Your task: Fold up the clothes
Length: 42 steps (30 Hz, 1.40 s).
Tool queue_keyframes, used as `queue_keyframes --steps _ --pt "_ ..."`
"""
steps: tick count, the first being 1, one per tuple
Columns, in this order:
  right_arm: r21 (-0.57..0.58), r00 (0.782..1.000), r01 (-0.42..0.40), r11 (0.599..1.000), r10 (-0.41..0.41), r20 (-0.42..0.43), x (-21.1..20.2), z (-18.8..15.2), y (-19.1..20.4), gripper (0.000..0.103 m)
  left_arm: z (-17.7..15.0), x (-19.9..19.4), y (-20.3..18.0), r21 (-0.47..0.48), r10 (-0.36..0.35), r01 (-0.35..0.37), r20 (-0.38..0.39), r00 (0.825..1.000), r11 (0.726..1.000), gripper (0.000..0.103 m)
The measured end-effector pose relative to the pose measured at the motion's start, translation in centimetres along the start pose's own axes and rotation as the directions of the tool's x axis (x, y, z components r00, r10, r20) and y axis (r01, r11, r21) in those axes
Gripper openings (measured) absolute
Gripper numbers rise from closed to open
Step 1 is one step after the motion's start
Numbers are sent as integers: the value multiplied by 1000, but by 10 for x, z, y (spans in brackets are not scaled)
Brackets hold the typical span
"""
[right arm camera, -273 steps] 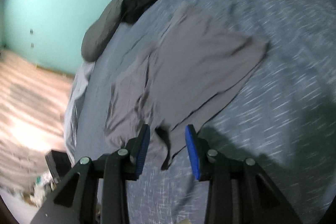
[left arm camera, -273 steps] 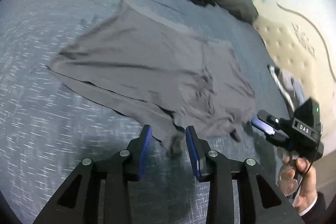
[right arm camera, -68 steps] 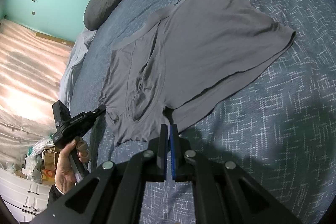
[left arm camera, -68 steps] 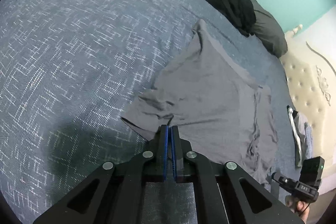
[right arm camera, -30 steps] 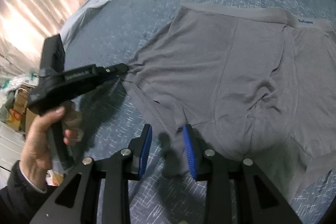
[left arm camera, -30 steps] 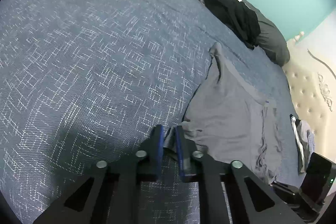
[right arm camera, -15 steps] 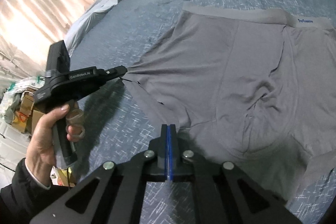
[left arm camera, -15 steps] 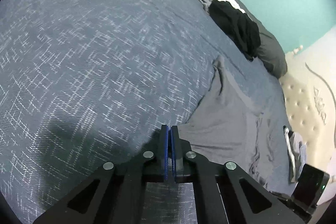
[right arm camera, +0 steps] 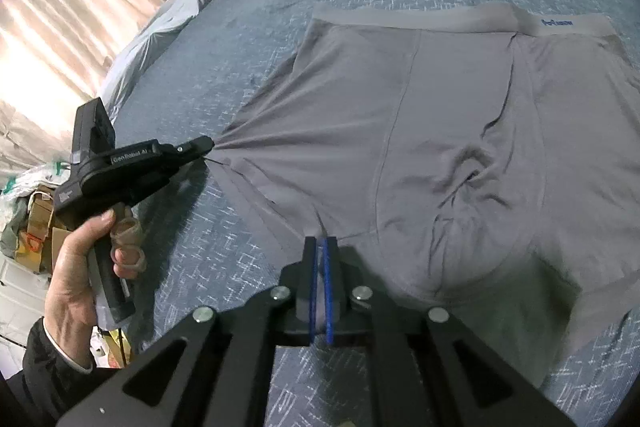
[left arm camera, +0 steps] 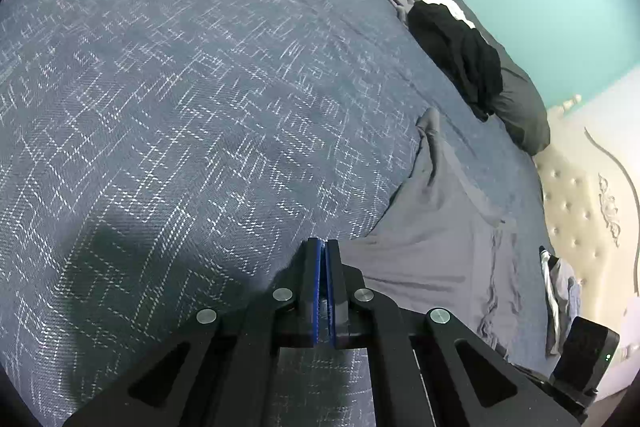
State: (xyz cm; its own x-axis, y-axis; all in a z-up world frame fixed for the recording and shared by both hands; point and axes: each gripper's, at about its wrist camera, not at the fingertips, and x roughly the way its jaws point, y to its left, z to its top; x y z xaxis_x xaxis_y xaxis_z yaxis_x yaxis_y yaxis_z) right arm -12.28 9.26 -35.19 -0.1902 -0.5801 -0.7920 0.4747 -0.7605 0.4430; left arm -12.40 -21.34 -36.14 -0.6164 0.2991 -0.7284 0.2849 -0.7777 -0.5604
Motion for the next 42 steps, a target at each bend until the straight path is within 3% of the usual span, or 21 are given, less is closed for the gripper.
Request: queue_keyframes --steps 2,4,5,11,14,16,19,30,42 --pt "-2 1000 4 1000 -4 3 0 0 1 9 0 -1 -1 6 -1 1 1 1000 1000 2" --pt "-8 1000 8 1000 -8 11 -1 0 3 29 0 -1 -2 7 -1 1 1 1000 1000 2" --pt "-14 1000 16 1000 -15 17 -1 0 4 33 1 -1 -1 4 -2 2 1 1000 1000 2" --pt "-66 999 39 997 -39 10 7 -1 13 34 2 1 -2 6 -3 3 0 1000 1000 2" --pt "-78 999 44 996 -45 -7 13 -4 12 27 2 2 -1 5 -4 4 -1 1000 1000 2" --pt "-82 999 45 996 -46 -13 16 -5 11 12 2 2 -1 6 -4 4 0 1000 1000 2" --pt "-77 1000 29 997 -30 -9 14 -6 8 4 3 2 -1 4 -5 5 2 1000 1000 2" --pt "-61 998 -65 996 64 -13 -3 -7 6 3 1 -1 0 1 3 -3 4 1000 1000 2" --pt "-17 997 -28 999 27 -68 12 -7 -9 3 -4 -1 1 0 20 -20 -3 1000 1000 2"
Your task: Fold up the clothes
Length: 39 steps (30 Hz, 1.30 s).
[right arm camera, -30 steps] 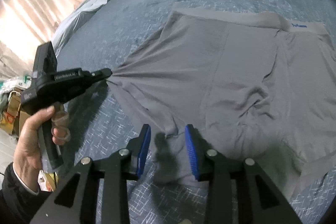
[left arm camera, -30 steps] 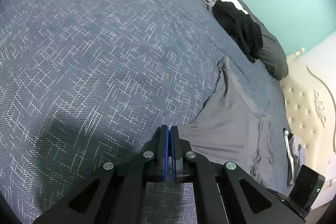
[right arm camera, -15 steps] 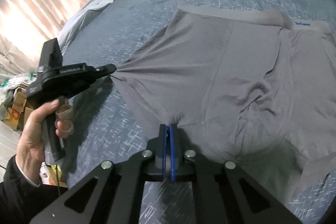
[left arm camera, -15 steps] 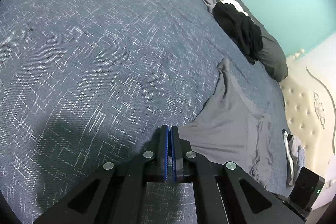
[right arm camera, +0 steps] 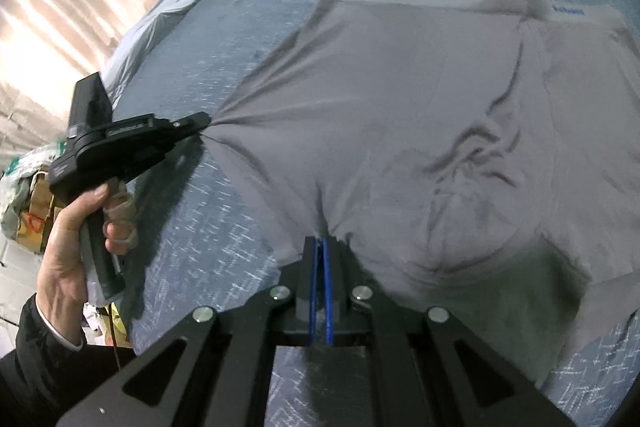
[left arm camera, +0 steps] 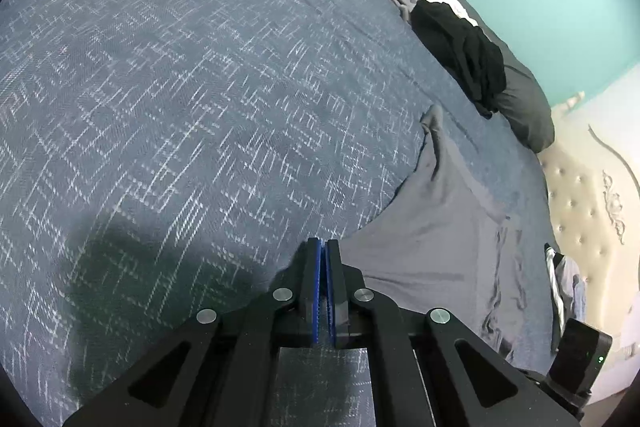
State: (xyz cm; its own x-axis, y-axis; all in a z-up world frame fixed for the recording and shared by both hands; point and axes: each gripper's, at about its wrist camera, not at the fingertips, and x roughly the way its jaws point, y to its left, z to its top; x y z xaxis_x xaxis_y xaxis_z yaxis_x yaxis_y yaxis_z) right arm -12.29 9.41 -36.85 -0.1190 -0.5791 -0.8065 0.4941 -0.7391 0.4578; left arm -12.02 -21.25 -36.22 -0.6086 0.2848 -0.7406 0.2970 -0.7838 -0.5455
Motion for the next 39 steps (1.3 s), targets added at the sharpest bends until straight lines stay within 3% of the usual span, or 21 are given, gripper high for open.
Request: queue_keyframes --steps 9,15,17,19,23,28,33,39 --pt "47 999 -40 998 40 -5 2 9 -2 4 -8 -2 2 -31 14 -15 -8 1000 999 2" --pt "86 999 -35 996 33 33 -20 21 -6 6 -12 -3 -1 -30 11 -11 -7 1000 999 2" --pt "101 997 -52 993 46 55 -29 25 -8 13 -13 -4 0 -35 7 -8 -4 1000 999 2" --pt "114 995 -67 991 58 80 -38 34 -11 35 -13 -6 1 -40 6 -6 3 1000 999 2" --pt "107 991 -80 991 68 116 -44 73 -14 35 -14 -4 3 -45 1 -1 -2 1000 999 2" --pt "67 991 -66 996 58 125 -32 148 -7 35 -15 -4 5 -60 -12 12 -5 1000 998 2" --pt "-3 993 -13 1000 13 116 -9 211 12 35 -15 -3 5 -58 -19 19 -10 1000 998 2" --pt "-31 995 96 995 -95 32 40 250 20 35 -13 -1 3 -36 -14 13 -16 1000 999 2"
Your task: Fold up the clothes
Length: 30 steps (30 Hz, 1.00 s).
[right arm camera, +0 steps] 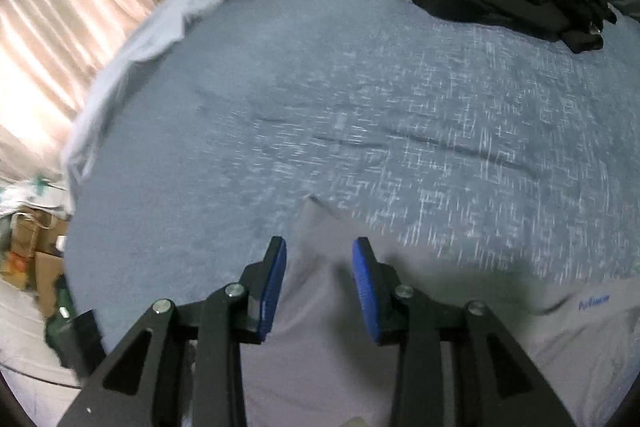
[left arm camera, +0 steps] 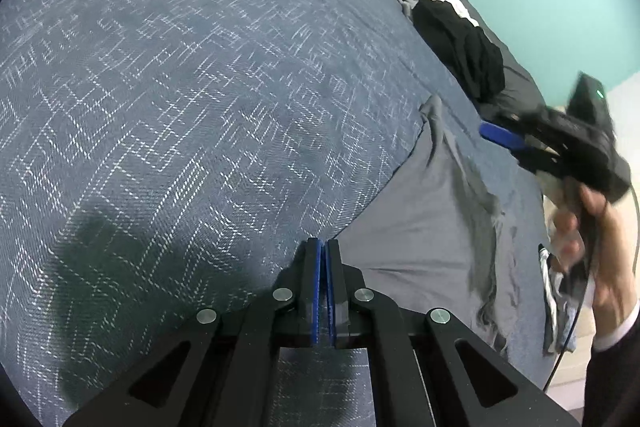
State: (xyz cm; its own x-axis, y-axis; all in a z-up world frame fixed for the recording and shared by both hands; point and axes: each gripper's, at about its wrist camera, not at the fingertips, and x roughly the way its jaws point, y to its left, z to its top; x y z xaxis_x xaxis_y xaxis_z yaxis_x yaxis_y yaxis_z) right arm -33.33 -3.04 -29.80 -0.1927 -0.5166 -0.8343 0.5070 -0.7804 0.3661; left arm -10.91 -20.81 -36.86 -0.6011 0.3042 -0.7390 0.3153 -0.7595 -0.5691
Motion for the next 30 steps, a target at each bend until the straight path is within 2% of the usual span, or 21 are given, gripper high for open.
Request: queue_keyframes --steps 14,15,16,18,21,27,30 --pt "-101 991 107 989 -114 -69 58 26 13 35 3 4 -1 13 1 -1 -5 1000 1000 2" --pt "-110 991 107 988 -115 -67 60 26 14 30 2 4 -1 17 3 -3 -4 1000 1000 2" --pt "-115 992 107 988 -114 -61 60 26 14 18 1 4 -2 22 5 -5 -3 1000 1000 2" --pt "-122 993 105 987 -112 -45 58 25 14 8 1 4 -2 24 5 -5 -4 1000 1000 2" --pt "-132 994 104 986 -108 -23 56 24 14 4 1 5 -1 22 3 -2 -5 1000 1000 2" --pt "-105 997 72 992 -70 26 45 31 5 4 -1 3 0 27 6 -6 -2 1000 1000 2" --pt "-109 999 48 993 -47 12 50 32 2 4 -1 4 1 23 10 -10 -1 1000 1000 2"
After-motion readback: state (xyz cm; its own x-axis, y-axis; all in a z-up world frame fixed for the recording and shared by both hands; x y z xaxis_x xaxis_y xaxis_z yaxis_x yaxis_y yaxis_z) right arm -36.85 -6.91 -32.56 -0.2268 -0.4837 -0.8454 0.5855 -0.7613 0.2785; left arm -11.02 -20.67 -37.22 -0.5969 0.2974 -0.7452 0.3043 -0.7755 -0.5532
